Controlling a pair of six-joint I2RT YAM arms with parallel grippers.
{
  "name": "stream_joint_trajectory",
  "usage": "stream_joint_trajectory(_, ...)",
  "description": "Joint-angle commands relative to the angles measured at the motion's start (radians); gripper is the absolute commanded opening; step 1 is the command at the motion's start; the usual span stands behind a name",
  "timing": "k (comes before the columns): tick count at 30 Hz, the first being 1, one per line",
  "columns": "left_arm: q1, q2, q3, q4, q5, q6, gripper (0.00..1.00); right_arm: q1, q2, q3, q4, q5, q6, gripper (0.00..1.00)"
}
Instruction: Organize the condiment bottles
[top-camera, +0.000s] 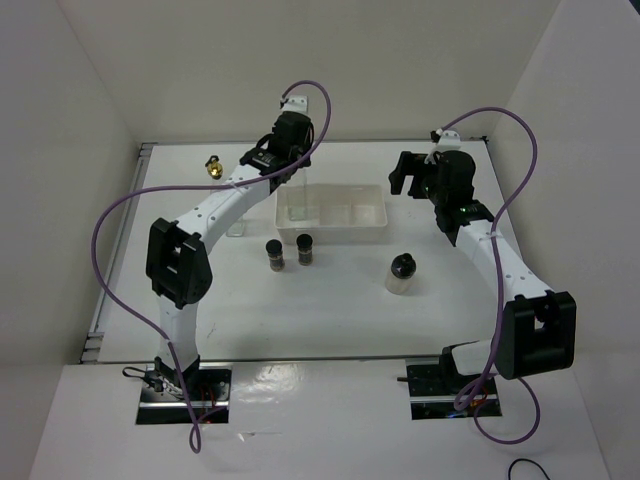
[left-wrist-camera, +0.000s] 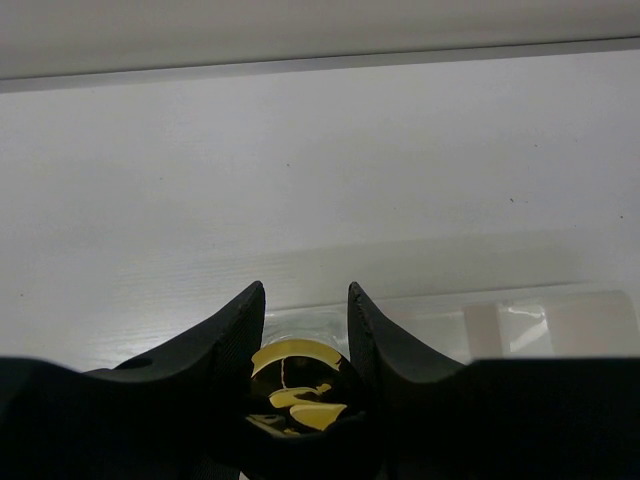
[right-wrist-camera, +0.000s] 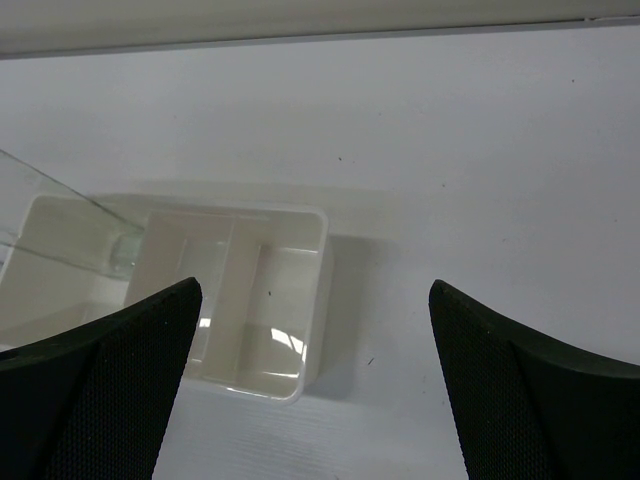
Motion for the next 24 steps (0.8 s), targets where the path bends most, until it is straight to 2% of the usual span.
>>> stream_joint_trajectory(1,-0.002,-0.061,-0.001,0.115,0.001,0.017,0.04,-0.007,0.005,-0.003,0.033,-0.005,-0.02,0.99)
stream_joint_trajectory(3,-0.002,-0.061,-0.01,0.115,0.013,0.017,0.05,-0.007,0.005,-0.003,0.024,-0.005,-0.02,0.99)
stream_joint_trajectory(11,-0.002,-0.061,-0.039,0.103,0.013,0.017,0.2,-0.007,0.005,-0.003,0.024,-0.005,-0.02,0.99)
stream_joint_trajectory(13,-0.002,-0.061,-0.039,0.091,0.013,0.017,0.29,-0.007,0.005,-0.003,0.024,-0.015,-0.02,0.99)
stream_joint_trajectory(16,-0.002,-0.07,-0.039,0.079,0.013,0.017,0.49,-0.007,0.005,-0.003,0.024,-0.015,-0.02,0.99)
stream_joint_trajectory(19,-0.002,-0.08,-0.039,0.069,0.013,0.017,0.6,-0.007,0.005,-0.003,0.024,-0.015,-0.02,0.99)
stream_joint_trajectory(20,-0.002,-0.081,-0.039,0.059,0.013,0.017,0.67,-0.007,0.005,-0.003,0.024,-0.015,-0.02,0.99)
stream_joint_trajectory(24,-0.002,-0.102,-0.057,0.049,0.004,0.026,0.74,-0.007,0.014,-0.003,0.024,-0.015,-0.02,0.99)
